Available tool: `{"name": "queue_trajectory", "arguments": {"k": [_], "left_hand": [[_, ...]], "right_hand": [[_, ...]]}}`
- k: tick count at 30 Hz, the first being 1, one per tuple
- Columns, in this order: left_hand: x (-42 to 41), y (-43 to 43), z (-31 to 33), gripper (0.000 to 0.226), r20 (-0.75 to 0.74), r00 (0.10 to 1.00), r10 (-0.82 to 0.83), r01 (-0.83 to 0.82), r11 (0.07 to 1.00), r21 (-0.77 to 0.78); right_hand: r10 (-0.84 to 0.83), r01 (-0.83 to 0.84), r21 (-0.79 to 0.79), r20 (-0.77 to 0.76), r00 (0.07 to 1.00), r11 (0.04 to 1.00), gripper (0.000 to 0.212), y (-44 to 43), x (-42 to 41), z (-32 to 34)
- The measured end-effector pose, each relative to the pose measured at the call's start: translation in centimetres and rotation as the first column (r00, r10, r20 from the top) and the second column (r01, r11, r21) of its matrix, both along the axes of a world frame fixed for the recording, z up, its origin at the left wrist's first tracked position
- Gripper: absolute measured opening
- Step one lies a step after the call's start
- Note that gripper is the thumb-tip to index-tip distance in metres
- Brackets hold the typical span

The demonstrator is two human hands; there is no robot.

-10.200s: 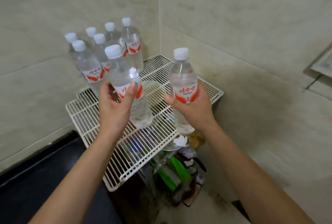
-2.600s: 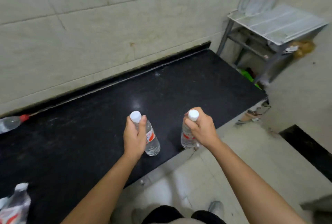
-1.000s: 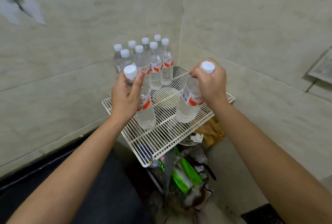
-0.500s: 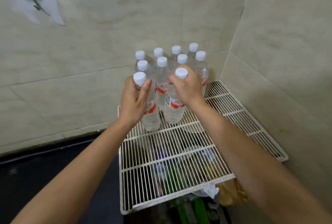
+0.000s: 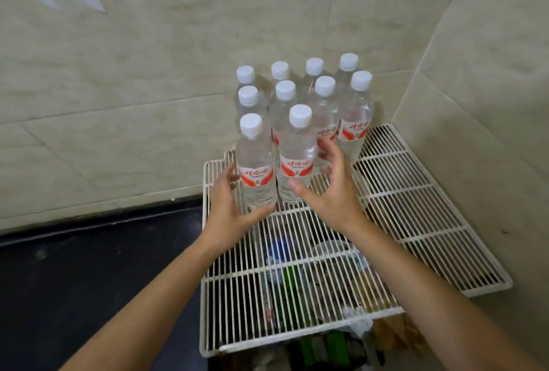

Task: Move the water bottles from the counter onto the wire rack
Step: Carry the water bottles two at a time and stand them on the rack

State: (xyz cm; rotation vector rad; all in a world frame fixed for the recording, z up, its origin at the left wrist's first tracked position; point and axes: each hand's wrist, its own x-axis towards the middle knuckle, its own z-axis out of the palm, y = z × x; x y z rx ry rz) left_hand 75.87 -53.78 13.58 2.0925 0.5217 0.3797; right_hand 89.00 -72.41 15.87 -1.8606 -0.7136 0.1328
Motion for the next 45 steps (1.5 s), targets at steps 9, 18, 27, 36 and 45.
{"name": "queue_trajectory", "arguments": {"k": [9, 18, 27, 36, 45], "left_hand": [[-0.2, -0.2, -2.1, 0.047, -0.080, 0.997, 0.017, 0.001, 0.976, 0.217], [1.0, -1.1, -1.8, 0.051, -0.210, 0.967, 0.145, -0.059, 0.928, 0.368], [0.5, -1.2, 0.2, 0.066, -0.293, 0.954, 0.064, 0.015, 0.966, 0.259], [-3.0, -2.4, 2.0, 0.062, -0.095, 0.991, 0.089, -0.086, 0.996, 0.039], [-4.5, -4.3, 3.1, 0.068, -0.075, 0.987, 0.139, -0.119, 0.967, 0.227]], "right_hand": [[-0.058, 0.031, -0.266, -0.093, 0.994, 0.964, 0.065, -0.4, 0.4, -3.2], [-0.100, 0.067, -0.259, -0.115, 0.988, 0.963, 0.058, -0.2, 0.7, -4.5], [-0.196, 0.162, -0.233, -0.133, 0.972, 0.959, 0.048, 0.2, -0.2, -4.6], [-0.113, 0.103, -0.132, -0.070, 0.991, 0.986, 0.046, 0.8, -0.1, -4.3], [-0.121, 0.129, -0.161, 0.062, 0.991, 0.978, 0.044, -0.1, -1.7, -2.4]]}}
